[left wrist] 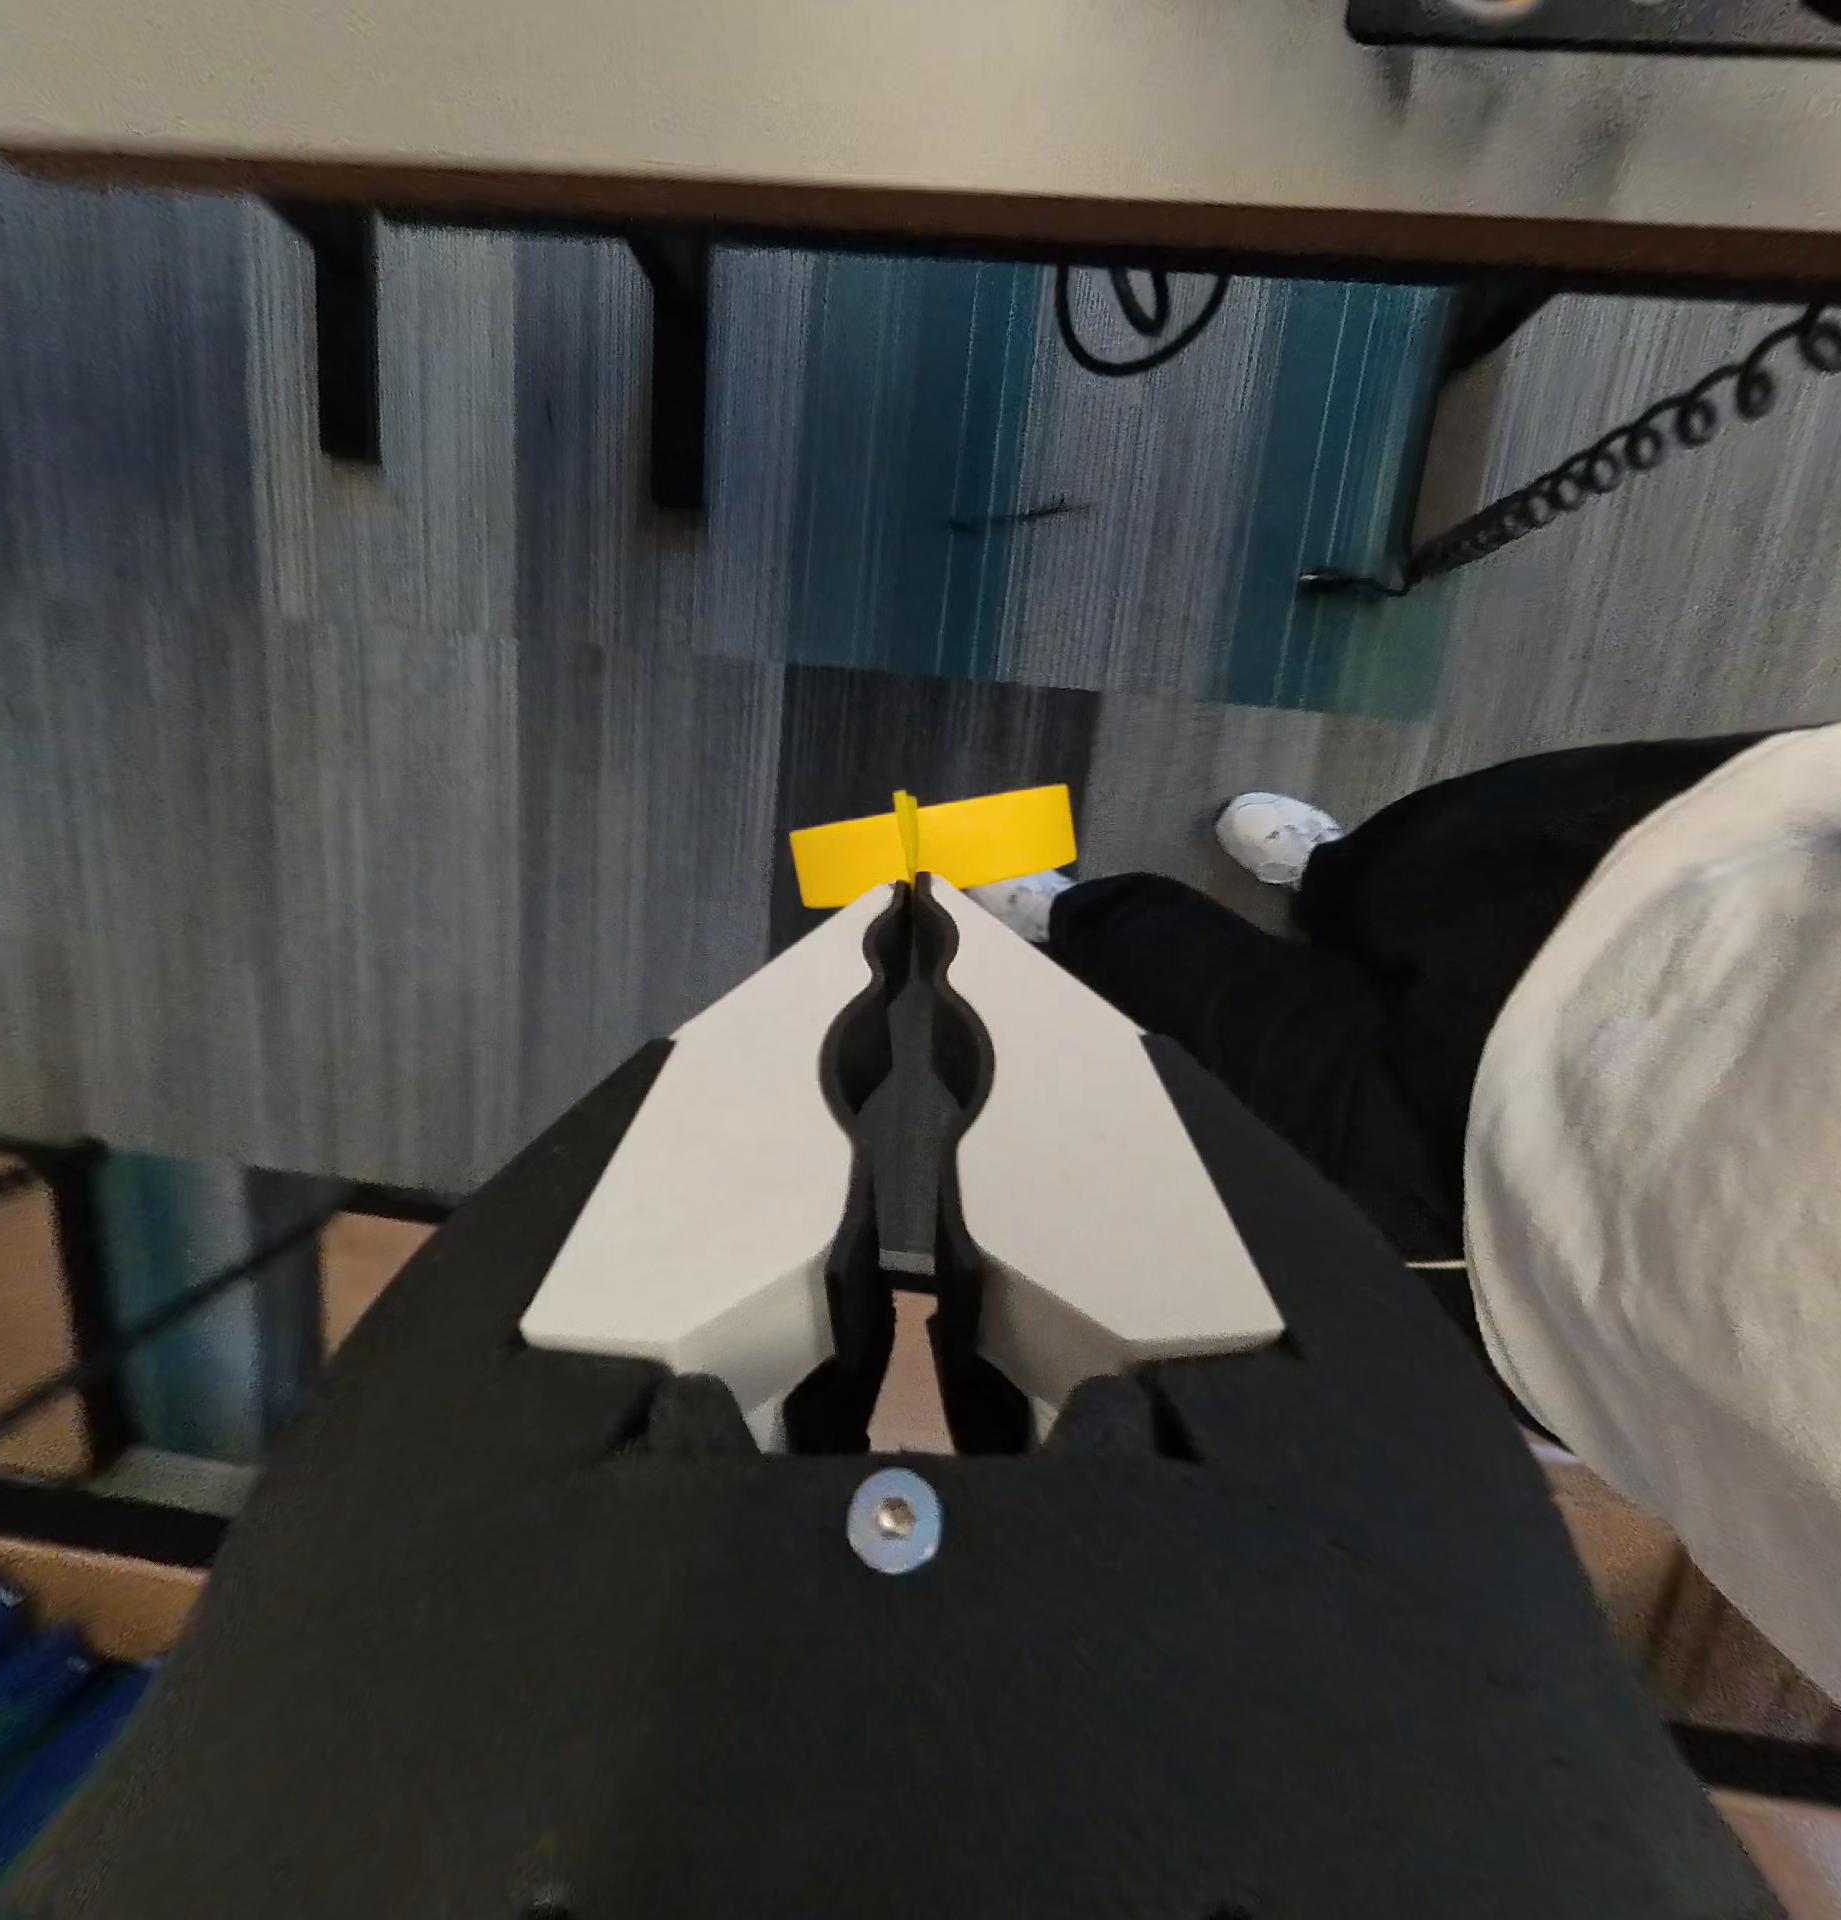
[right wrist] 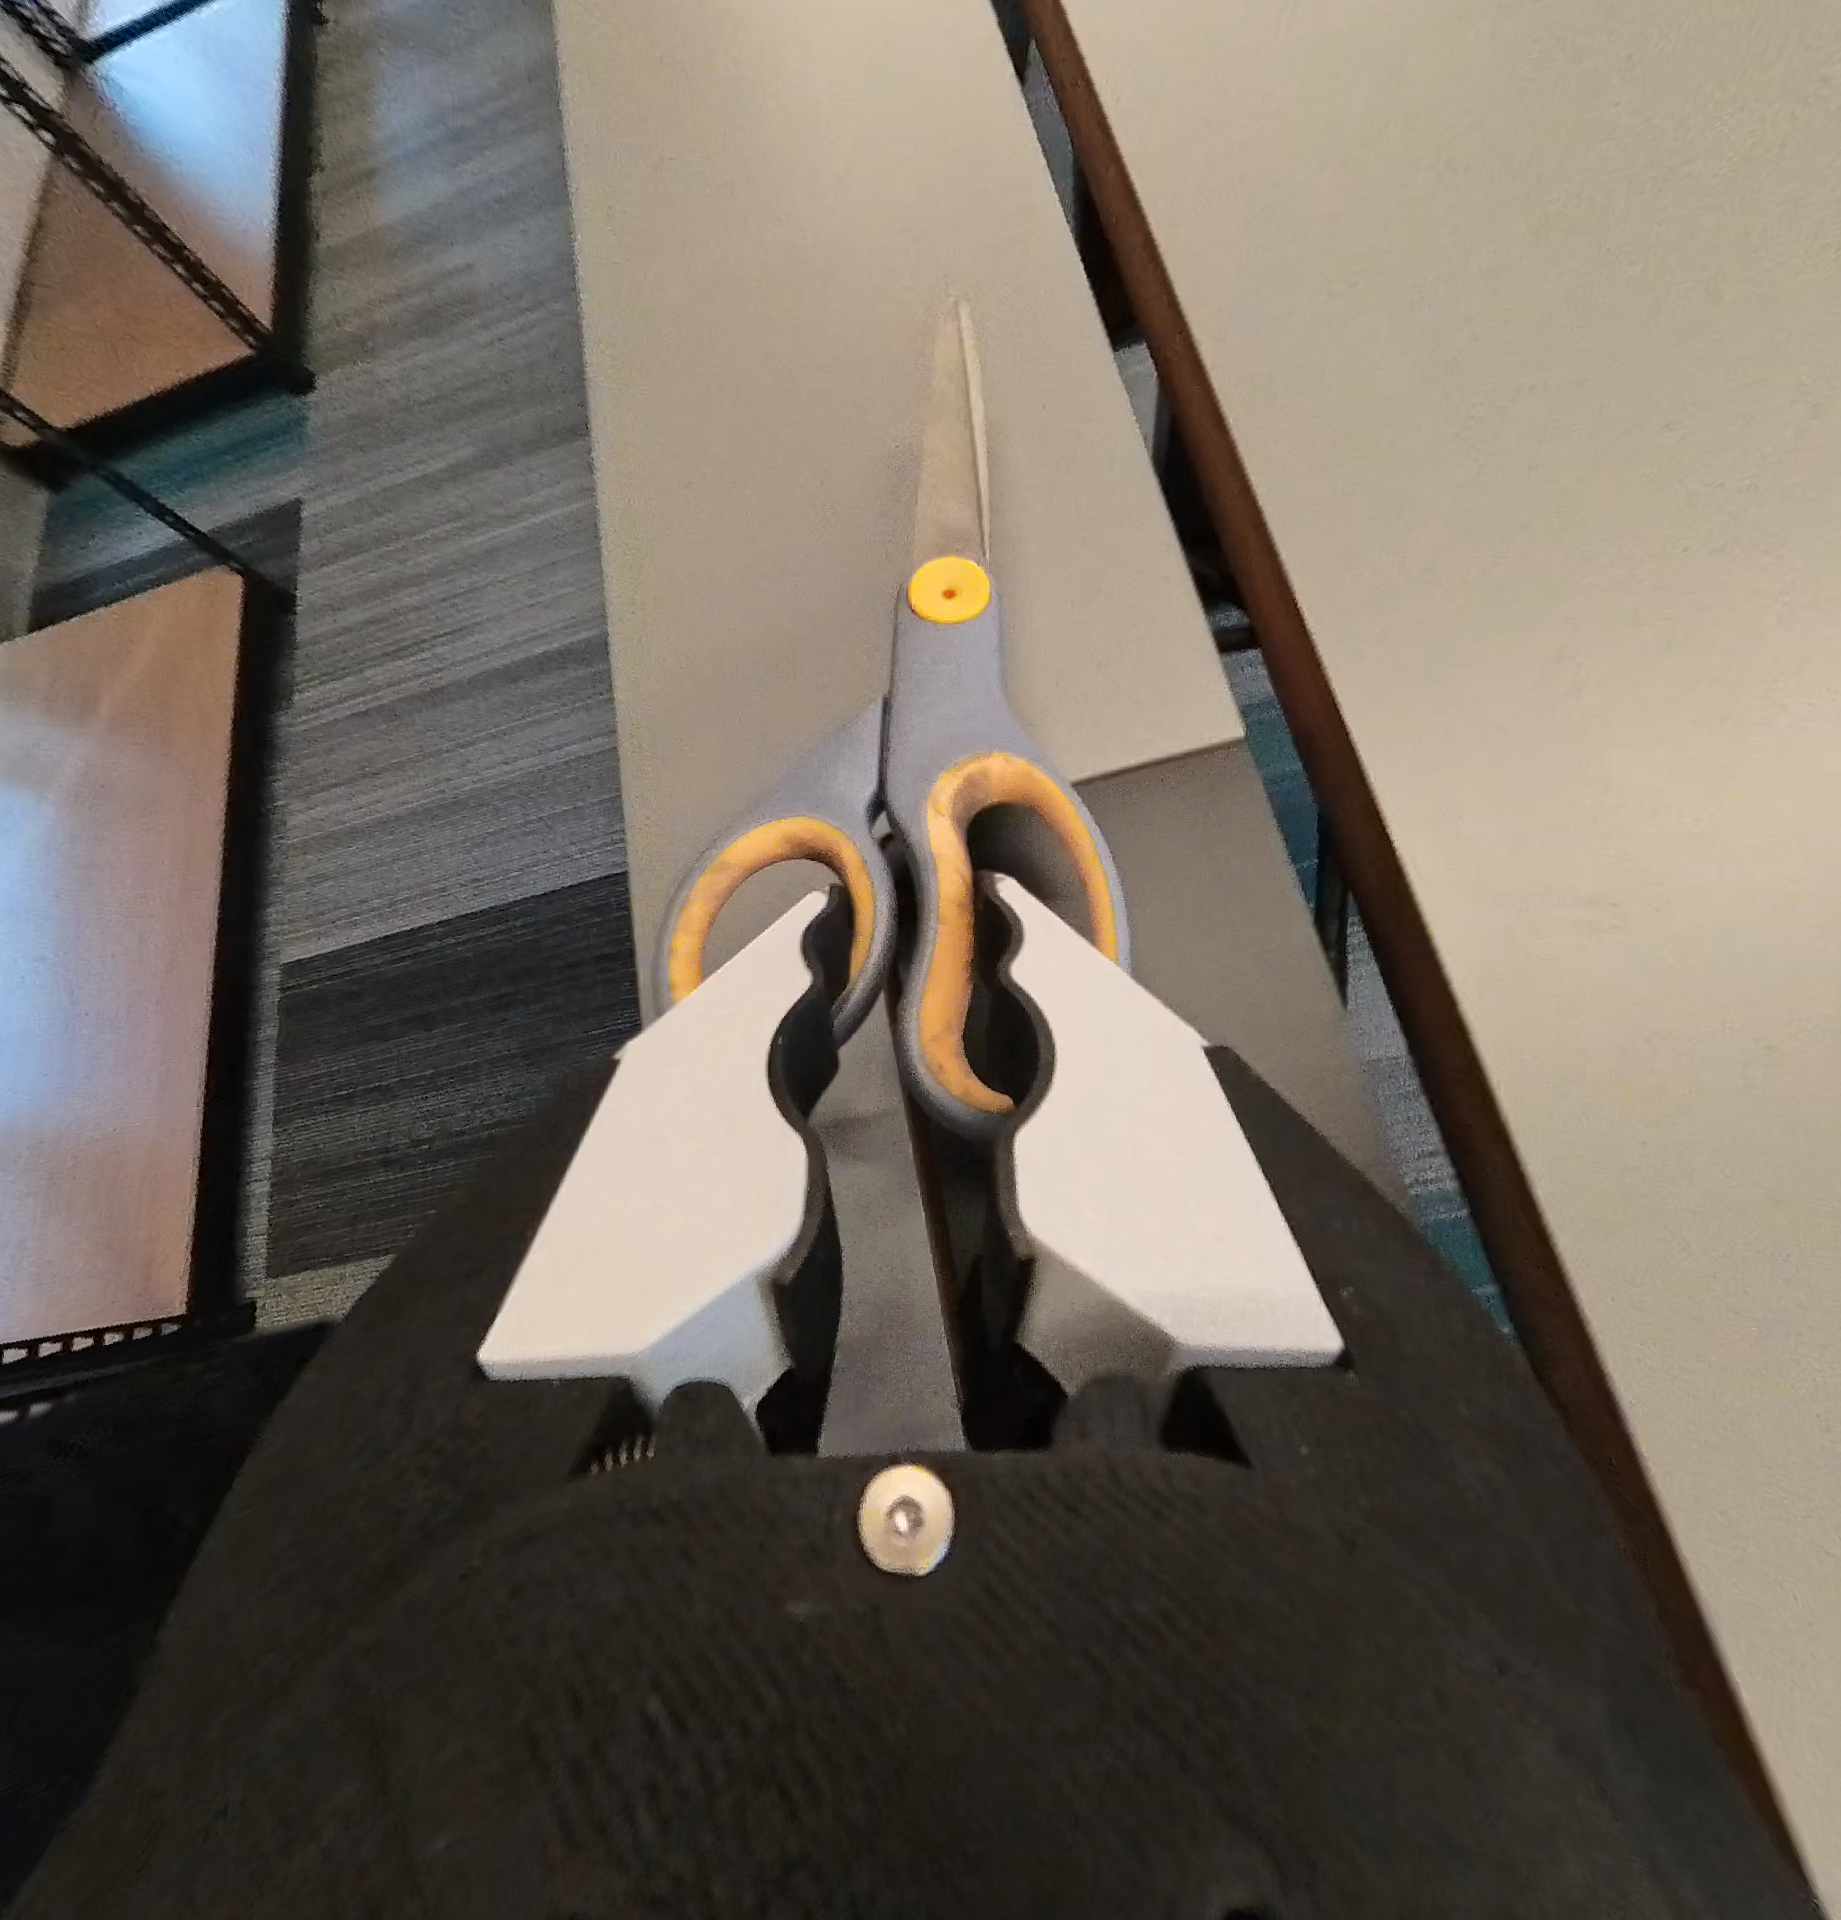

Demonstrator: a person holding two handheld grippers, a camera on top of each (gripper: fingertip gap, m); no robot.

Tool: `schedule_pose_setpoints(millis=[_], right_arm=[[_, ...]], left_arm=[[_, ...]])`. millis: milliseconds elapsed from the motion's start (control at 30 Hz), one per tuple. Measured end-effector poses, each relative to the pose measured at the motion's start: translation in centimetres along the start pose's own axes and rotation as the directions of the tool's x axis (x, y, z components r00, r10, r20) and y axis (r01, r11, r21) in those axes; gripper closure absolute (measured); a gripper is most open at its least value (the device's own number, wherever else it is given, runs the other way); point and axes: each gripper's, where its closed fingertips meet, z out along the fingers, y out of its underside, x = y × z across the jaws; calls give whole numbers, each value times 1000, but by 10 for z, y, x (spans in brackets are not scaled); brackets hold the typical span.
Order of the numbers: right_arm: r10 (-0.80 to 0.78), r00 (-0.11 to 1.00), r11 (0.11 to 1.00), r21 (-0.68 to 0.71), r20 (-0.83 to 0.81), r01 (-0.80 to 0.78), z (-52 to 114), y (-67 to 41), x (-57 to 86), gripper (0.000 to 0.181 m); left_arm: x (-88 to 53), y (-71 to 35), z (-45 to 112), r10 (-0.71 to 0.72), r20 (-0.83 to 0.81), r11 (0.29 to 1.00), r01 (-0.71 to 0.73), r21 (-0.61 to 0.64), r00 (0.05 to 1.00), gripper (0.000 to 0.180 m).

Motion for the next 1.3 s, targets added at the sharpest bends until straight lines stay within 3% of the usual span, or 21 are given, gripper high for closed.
schedule_pose_setpoints(millis=[133,267,400,533,600,733,1167,1300], right_arm=[[-13,998,999,-46,-59,10,14,23,-8,158],[137,989,990,-37,-64,-139,13,33,-40,158],[66,980,993,-86,-190,-83,15,38,-40,158],[54,996,992,-110,-76,-62,29,14,-41,158],[51,999,981,-185,-20,-54,40,9,-43,158],[-109,992,967,-239,-65,91,62,-13,-22,158],[-255,965,896,-359,65,261,132,-84,44,158],[-232,964,879,-397,129,265,145,-93,47,158]], left_arm=[[-43,-56,39,161,-79,987,-160,17,984,180],[-74,-78,63,261,-154,965,-262,12,953,180],[-91,-90,77,292,-240,955,-296,22,926,180],[-98,-96,87,317,-271,947,-317,45,909,180],[-98,-94,92,303,-292,952,-305,42,907,180],[-98,-86,97,266,-319,963,-268,39,910,180],[-113,-62,94,44,-258,998,-53,-27,965,180],[-114,-63,94,-9,-247,1000,1,-31,969,180]])
